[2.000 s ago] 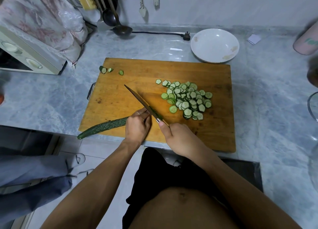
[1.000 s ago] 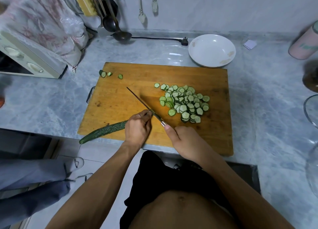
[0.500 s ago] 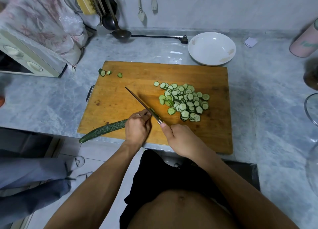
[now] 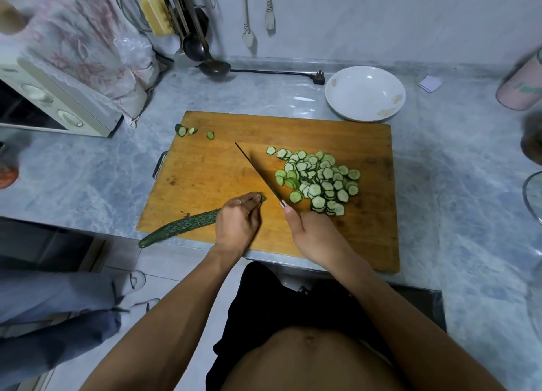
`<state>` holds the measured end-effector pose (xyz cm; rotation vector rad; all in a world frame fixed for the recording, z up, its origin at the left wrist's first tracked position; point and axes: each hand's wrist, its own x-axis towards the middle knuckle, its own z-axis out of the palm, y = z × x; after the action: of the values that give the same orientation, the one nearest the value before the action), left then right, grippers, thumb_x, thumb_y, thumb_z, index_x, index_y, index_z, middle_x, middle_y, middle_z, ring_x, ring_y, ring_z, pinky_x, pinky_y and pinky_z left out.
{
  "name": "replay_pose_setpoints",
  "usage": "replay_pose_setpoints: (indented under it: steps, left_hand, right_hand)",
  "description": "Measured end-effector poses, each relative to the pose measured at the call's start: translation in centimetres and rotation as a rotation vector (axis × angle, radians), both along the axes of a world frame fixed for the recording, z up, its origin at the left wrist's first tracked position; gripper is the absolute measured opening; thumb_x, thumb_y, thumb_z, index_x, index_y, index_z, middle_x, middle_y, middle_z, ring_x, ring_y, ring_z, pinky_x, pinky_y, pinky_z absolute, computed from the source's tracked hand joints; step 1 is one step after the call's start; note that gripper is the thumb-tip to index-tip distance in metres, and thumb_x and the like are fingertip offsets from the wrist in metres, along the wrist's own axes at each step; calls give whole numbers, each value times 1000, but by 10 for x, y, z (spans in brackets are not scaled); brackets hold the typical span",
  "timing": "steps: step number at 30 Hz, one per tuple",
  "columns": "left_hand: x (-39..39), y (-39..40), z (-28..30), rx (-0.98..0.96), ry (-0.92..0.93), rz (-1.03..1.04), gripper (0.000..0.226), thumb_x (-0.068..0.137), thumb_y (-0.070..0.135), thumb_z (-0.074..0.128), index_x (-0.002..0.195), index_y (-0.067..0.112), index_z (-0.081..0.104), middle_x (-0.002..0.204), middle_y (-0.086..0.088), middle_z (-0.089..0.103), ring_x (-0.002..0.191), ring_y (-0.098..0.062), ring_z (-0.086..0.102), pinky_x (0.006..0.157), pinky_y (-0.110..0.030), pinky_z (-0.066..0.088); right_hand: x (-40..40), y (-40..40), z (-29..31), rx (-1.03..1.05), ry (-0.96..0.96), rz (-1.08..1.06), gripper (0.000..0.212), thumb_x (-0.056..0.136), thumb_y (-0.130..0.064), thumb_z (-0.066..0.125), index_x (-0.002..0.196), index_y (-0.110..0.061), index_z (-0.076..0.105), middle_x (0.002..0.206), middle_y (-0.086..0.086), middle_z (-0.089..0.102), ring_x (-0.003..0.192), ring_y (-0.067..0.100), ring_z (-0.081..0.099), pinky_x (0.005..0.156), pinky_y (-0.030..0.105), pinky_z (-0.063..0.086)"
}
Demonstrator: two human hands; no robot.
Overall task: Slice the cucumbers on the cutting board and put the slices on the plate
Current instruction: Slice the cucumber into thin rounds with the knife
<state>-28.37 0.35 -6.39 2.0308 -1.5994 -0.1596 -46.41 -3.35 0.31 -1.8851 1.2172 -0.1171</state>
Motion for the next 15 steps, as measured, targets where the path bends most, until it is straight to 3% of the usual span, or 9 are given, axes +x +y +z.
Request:
replay_pose_setpoints:
  steps: [4, 11, 15]
  left_hand:
    - [10, 0, 0, -8, 32, -45, 19, 81, 3, 74, 98, 8, 78, 105, -5, 75, 90, -21, 73, 83, -31, 56]
    - [11, 1, -4, -15, 31, -57, 17, 80, 7, 66, 92, 5, 78, 100, -7, 76, 83, -25, 72, 71, -28, 55]
    - [7, 1, -3, -24, 54, -29, 13, 78, -1, 67, 87, 2, 77, 95, -9, 75, 75, -26, 70, 67, -16, 42]
  right_hand:
    - [-10, 2, 5, 21, -7, -3, 64, 106, -47, 25, 54, -13, 39, 51, 3, 42, 50, 17, 42, 53, 33, 30]
    - [-9, 20, 6, -29, 4, 79, 57, 104, -52, 25, 62, -18, 42, 64, 2, 48, 68, 23, 46, 66, 32, 34]
    - [-10, 23, 6, -35, 20, 89, 54, 104, -53, 23, 64, -21, 40, 70, 3, 48, 76, 24, 44, 69, 32, 34]
